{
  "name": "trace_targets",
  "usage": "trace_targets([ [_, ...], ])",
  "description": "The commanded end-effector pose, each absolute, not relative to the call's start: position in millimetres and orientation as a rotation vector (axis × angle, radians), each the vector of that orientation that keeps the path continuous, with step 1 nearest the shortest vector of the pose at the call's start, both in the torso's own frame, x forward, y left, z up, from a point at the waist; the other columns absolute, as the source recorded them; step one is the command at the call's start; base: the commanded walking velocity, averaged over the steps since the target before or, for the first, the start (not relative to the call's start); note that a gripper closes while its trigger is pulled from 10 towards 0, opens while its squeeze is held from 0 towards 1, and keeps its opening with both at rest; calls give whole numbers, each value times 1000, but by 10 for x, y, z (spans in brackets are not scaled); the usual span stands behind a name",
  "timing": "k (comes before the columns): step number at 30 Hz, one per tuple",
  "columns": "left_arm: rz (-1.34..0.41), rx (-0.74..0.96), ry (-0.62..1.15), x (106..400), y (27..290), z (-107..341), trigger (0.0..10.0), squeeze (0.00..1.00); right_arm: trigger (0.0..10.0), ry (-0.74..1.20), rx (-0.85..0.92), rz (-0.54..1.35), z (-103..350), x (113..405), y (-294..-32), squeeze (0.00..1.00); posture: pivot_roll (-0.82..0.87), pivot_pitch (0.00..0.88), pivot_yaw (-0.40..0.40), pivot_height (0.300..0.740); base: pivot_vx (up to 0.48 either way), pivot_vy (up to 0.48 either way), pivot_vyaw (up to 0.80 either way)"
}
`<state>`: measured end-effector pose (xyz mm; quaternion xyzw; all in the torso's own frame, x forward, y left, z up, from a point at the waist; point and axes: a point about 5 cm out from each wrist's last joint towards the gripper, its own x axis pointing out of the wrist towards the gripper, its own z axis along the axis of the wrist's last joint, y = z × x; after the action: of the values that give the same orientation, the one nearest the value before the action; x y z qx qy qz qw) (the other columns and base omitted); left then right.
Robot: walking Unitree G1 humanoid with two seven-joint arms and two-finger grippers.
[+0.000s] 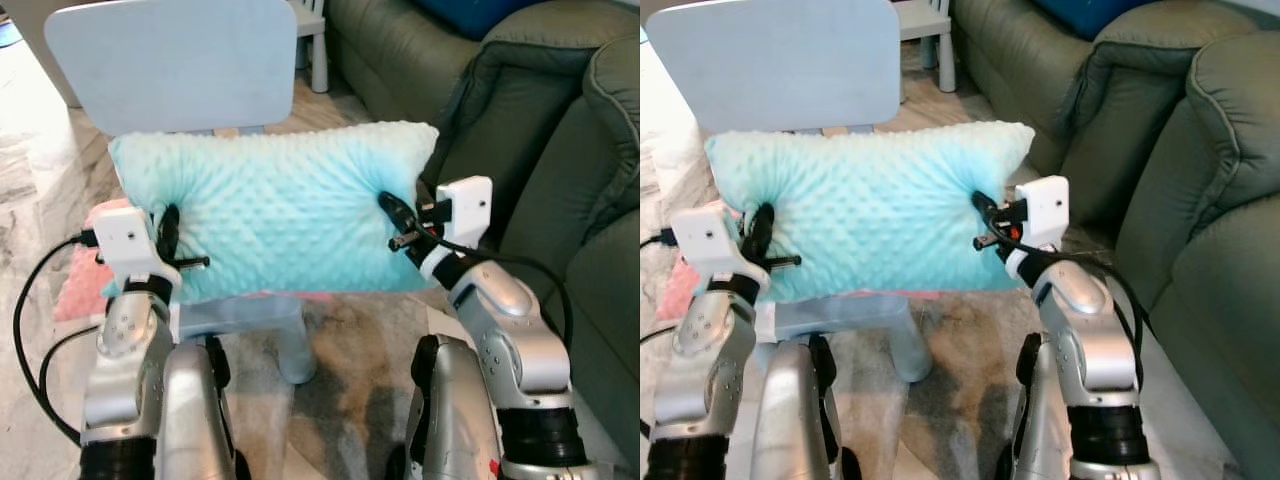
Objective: Move the pillow to the sofa
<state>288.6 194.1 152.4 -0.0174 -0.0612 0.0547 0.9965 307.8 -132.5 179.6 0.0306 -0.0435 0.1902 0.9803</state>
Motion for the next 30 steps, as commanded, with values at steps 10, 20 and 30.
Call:
trace_targets([
  [10, 57, 25, -105, 2823, 1838, 1437, 10000, 0, 10000, -66, -46, 191, 1747, 2994, -1351, 0, 0, 0, 27, 378, 0, 0, 0],
  [20, 51, 4, -94, 2803, 1782, 1397, 10000, 0, 10000, -91, -29, 135, 1841, 3036, -1385, 0, -5, 0, 20, 378, 0, 0, 0],
  [30, 43, -2, -87, 2815, 1774, 1386, 10000, 0, 10000, -89, 3, 121, 1851, 3040, -1397, 0, -5, 0, 22, 383, 0, 0, 0],
])
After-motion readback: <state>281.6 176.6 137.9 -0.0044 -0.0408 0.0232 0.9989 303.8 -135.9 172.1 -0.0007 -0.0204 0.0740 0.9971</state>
